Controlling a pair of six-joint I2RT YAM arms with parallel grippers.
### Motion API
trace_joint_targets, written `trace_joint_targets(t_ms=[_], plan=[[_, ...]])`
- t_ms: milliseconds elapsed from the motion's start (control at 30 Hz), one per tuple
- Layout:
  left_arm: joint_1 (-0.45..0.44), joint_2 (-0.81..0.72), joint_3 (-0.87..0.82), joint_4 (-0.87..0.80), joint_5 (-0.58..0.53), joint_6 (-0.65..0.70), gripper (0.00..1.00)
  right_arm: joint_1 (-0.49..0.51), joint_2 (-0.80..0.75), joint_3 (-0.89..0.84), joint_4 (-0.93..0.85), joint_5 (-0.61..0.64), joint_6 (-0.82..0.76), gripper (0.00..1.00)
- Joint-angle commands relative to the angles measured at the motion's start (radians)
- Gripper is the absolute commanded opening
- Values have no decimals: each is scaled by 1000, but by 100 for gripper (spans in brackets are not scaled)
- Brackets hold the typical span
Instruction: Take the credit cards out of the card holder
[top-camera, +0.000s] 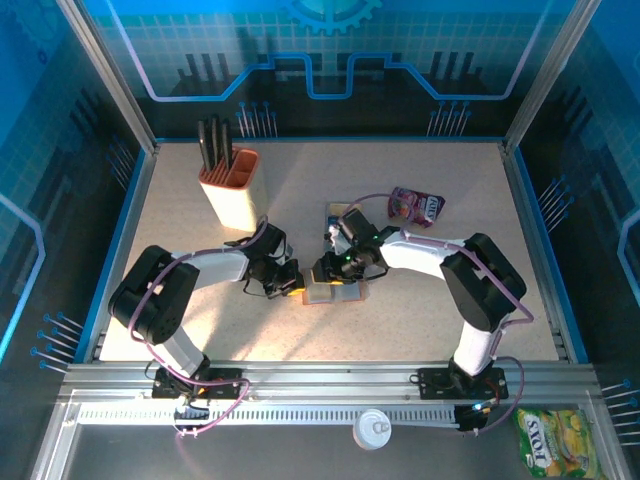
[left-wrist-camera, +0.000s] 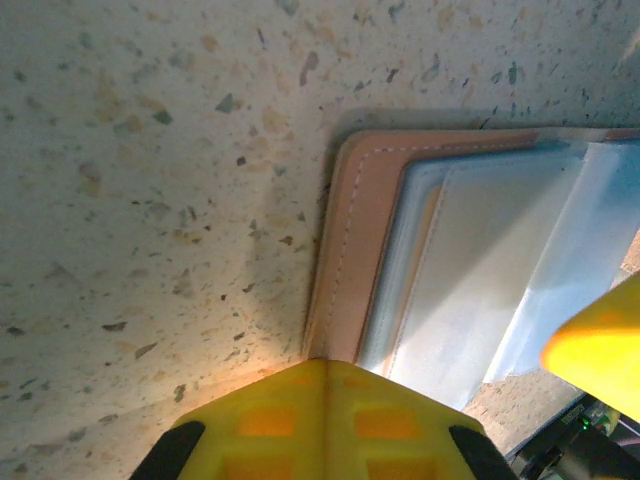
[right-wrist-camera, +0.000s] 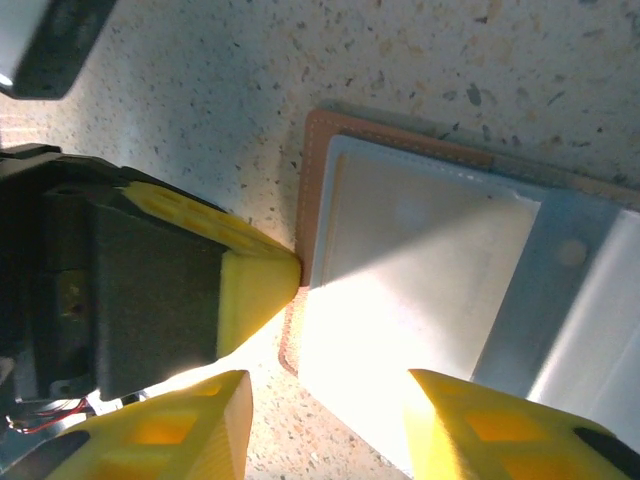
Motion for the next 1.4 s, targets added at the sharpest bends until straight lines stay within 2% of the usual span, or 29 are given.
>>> trace_joint_targets(t_ms=[0,700,1367], plan=[[12,-14,-15,-57,-43,32,0,18,30,33,-13,-17,12,44],[16,-11,-9,-68,-45,36,0,9,30,46,-145,105,-28,41],[20,-30,33,-94,-31,38,1,-2,-7,48,-132,72,-28,40]])
